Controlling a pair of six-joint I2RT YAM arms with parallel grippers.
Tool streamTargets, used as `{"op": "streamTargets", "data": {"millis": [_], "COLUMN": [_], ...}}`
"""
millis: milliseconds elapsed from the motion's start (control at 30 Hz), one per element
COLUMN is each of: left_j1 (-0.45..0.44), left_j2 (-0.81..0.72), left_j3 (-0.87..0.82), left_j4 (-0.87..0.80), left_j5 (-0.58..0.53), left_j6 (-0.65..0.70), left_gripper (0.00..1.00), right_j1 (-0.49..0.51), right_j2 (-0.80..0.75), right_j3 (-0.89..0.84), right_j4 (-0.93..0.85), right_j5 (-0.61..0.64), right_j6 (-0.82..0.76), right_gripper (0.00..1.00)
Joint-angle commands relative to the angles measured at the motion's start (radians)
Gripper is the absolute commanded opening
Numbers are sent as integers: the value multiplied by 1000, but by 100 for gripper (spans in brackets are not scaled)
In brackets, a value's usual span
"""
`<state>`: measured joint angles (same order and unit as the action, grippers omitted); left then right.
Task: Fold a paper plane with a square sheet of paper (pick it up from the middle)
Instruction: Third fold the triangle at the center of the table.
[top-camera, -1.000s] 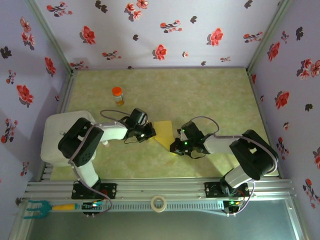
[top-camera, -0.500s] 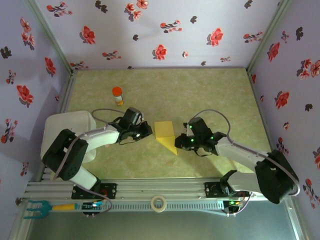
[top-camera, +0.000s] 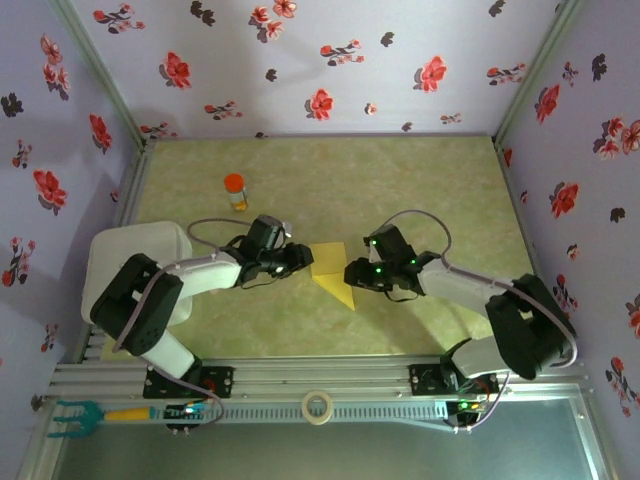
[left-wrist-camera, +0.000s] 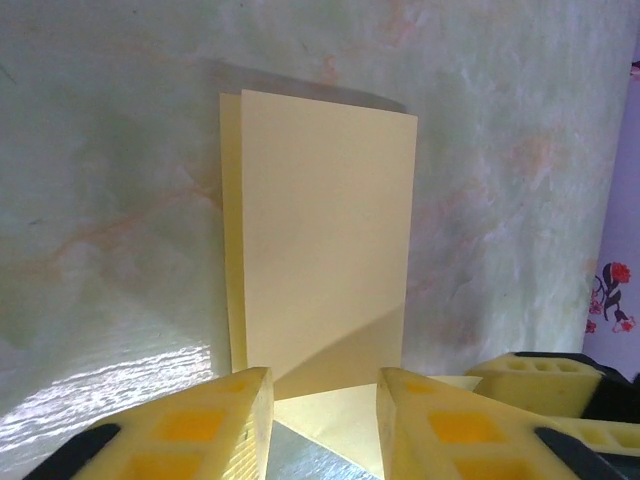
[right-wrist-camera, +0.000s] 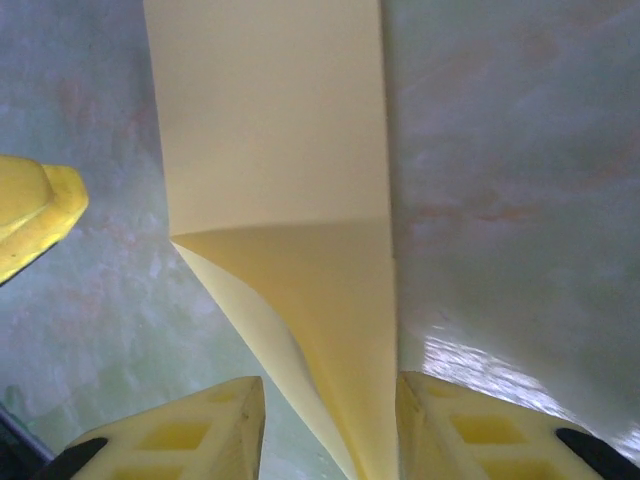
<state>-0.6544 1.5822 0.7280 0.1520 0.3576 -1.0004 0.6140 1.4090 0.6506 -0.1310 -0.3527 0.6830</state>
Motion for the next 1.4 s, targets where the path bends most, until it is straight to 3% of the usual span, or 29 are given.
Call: {"op": "streamTargets", "data": {"millis": [0,267,533,967,1167,1367], "left_j1": [9,21,29,29,29,29], "left_j2": [15,31,76,174,208,216], "left_j3": [-19,-9,39,99,109,91], "left_j4": [50,39,29,76,147,195], "left_j5": [36,60,96,145,163,146], "left_j6": [-22,-23,-12,-31,-67,-97], "left_gripper": [34,38,43,42,35,12], "right_j1": [-3,-35,-62,-82,-83,-83], "right_j2": [37,17,-9,-9,-5,-59], "right_j3": [34,12,-22,-45,-45,-40], "right_j4": [43,38,72,98,94,16], "right_j5": [-58,-70,-101,-117,-120,-48], "right_j6": [-1,-25,-23,-16,-17,-15], "right_gripper": [36,15,14,15,19,34]}}
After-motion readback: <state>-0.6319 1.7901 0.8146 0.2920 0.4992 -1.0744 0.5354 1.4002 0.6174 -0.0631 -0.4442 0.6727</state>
